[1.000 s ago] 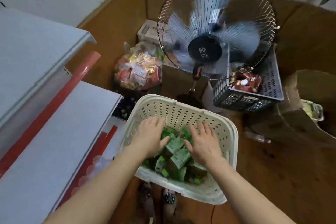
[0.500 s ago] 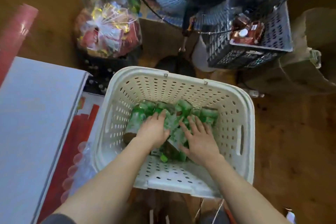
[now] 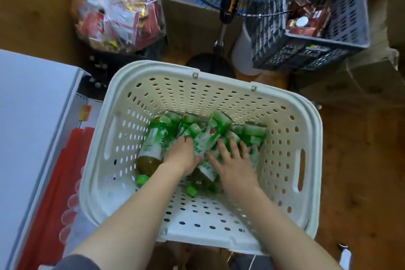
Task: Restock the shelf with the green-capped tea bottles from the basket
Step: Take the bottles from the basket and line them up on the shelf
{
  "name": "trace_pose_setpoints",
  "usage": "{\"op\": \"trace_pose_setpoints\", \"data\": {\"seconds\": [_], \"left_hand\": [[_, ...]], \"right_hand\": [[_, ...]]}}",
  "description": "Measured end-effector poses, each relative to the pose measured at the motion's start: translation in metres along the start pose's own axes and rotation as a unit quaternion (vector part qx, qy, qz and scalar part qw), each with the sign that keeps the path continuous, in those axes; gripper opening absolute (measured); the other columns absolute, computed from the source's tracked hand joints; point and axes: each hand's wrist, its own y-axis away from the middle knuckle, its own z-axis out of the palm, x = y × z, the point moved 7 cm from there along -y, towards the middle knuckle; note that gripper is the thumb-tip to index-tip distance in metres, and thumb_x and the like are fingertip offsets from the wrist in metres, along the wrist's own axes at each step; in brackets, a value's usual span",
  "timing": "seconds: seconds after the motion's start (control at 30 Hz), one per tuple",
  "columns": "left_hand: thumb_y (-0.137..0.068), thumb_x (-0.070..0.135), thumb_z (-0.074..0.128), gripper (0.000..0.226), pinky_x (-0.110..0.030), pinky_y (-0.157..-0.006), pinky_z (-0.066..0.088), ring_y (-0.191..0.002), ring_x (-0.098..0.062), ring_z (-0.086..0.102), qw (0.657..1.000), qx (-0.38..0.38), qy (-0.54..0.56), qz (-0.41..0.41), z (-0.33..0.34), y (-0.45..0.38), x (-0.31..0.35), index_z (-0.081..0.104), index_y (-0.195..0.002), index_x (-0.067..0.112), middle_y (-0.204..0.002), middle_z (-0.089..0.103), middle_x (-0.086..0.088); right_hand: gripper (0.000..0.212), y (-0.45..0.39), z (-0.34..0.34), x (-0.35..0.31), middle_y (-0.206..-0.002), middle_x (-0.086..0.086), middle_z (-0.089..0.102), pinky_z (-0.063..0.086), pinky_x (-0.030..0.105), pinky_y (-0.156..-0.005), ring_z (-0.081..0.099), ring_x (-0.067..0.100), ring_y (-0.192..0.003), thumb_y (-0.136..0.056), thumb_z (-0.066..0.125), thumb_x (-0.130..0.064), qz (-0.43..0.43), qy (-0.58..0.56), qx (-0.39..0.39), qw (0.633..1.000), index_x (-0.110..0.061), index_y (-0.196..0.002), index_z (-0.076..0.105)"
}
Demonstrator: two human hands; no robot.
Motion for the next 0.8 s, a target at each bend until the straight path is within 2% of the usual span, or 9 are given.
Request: {"op": "trace_pose_setpoints", "data": {"seconds": [0.07, 0.17, 0.27, 0.4, 0.53, 0.6, 0.67, 0.73, 0.8], "left_hand": [[-0.097, 0.055, 0.070, 0.069, -0.051, -0.103, 0.054, -0.129, -0.034, 0.057, 1.000, -0.002, 0.005, 0.002, 0.001, -0.005, -0.001, 0.047, -0.149, 0.016, -0.147, 0.053, -0.009], [-0.098, 0.054, 0.069, 0.068, -0.055, -0.110, 0.049, -0.140, -0.035, 0.047, 1.000, -0.004, 0.012, 0.009, 0.000, -0.008, -0.004, 0.047, -0.151, 0.017, -0.151, 0.049, -0.010], [-0.097, 0.051, 0.072, 0.061, -0.055, -0.107, 0.051, -0.135, -0.033, 0.048, 0.999, 0.004, 0.044, 0.008, -0.003, -0.004, -0.004, 0.051, -0.144, 0.019, -0.144, 0.052, -0.008], [-0.101, 0.043, 0.070, 0.054, -0.053, -0.102, 0.055, -0.125, -0.032, 0.059, 0.996, -0.001, 0.086, 0.015, -0.012, 0.000, -0.008, 0.049, -0.142, 0.016, -0.140, 0.059, -0.009], [-0.102, 0.045, 0.067, 0.061, -0.049, -0.105, 0.054, -0.126, -0.030, 0.061, 0.994, 0.002, 0.113, 0.010, -0.019, 0.007, -0.010, 0.045, -0.150, 0.014, -0.145, 0.059, -0.009], [-0.101, 0.045, 0.070, 0.063, -0.045, -0.104, 0.054, -0.127, -0.029, 0.061, 0.987, 0.000, 0.160, -0.001, -0.023, 0.010, -0.012, 0.045, -0.149, 0.014, -0.147, 0.058, -0.009], [-0.098, 0.048, 0.072, 0.062, -0.043, -0.098, 0.056, -0.119, -0.028, 0.063, 0.975, 0.002, 0.223, -0.016, -0.033, 0.014, -0.015, 0.048, -0.146, 0.018, -0.142, 0.060, -0.008], [-0.094, 0.052, 0.073, 0.057, -0.038, -0.085, 0.057, -0.107, -0.025, 0.067, 0.965, 0.022, 0.261, -0.029, -0.051, 0.021, -0.019, 0.053, -0.140, 0.023, -0.131, 0.065, -0.004], [-0.092, 0.054, 0.071, 0.052, -0.034, -0.076, 0.054, -0.098, -0.022, 0.068, 0.966, 0.040, 0.251, -0.045, -0.072, 0.028, -0.024, 0.058, -0.135, 0.027, -0.121, 0.069, -0.002]], "right_hand": [[0.090, 0.000, -0.006, -0.005, -0.181, 0.022, -0.014, -0.001, 0.077, -0.129, -0.023, 0.060, -0.160, -0.109, 0.058, -0.039, 0.005, 0.003, 0.007, 1.000, -0.033, -0.175, -0.004], [0.081, 0.000, -0.012, -0.010, -0.180, 0.027, -0.001, 0.003, 0.079, -0.128, -0.011, 0.064, -0.161, -0.109, 0.058, -0.030, 0.006, 0.010, 0.020, 1.000, -0.028, -0.175, 0.010], [0.072, 0.000, -0.014, -0.011, -0.179, 0.024, 0.013, 0.007, 0.077, -0.129, 0.001, 0.057, -0.164, -0.109, 0.054, -0.025, -0.032, 0.011, 0.056, 0.998, -0.018, -0.174, 0.022], [0.070, -0.003, -0.013, -0.007, -0.179, 0.015, 0.019, 0.009, 0.075, -0.129, 0.007, 0.045, -0.167, -0.111, 0.052, -0.024, -0.071, 0.023, 0.066, 0.995, -0.017, -0.174, 0.024], [0.070, -0.002, -0.011, -0.003, -0.178, 0.013, 0.022, 0.011, 0.076, -0.129, 0.011, 0.046, -0.167, -0.111, 0.054, -0.022, -0.091, 0.025, 0.060, 0.994, -0.017, -0.174, 0.024], [0.071, -0.001, -0.009, 0.006, -0.177, 0.011, 0.030, 0.017, 0.076, -0.129, 0.018, 0.047, -0.166, -0.107, 0.061, -0.020, -0.105, -0.014, 0.072, 0.992, -0.020, -0.172, 0.032], [0.072, 0.001, -0.009, 0.015, -0.175, 0.007, 0.039, 0.026, 0.072, -0.128, 0.028, 0.044, -0.164, -0.104, 0.070, -0.030, -0.114, -0.056, 0.080, 0.989, -0.023, -0.169, 0.040], [0.073, 0.004, -0.016, 0.024, -0.176, 0.003, 0.039, 0.029, 0.065, -0.130, 0.031, 0.038, -0.164, -0.104, 0.067, -0.044, -0.113, -0.128, 0.085, 0.982, -0.025, -0.169, 0.040], [0.070, 0.008, -0.025, 0.034, -0.176, -0.003, 0.038, 0.033, 0.057, -0.131, 0.035, 0.028, -0.162, -0.107, 0.062, -0.048, -0.077, -0.224, 0.103, 0.966, -0.026, -0.169, 0.039]]}}
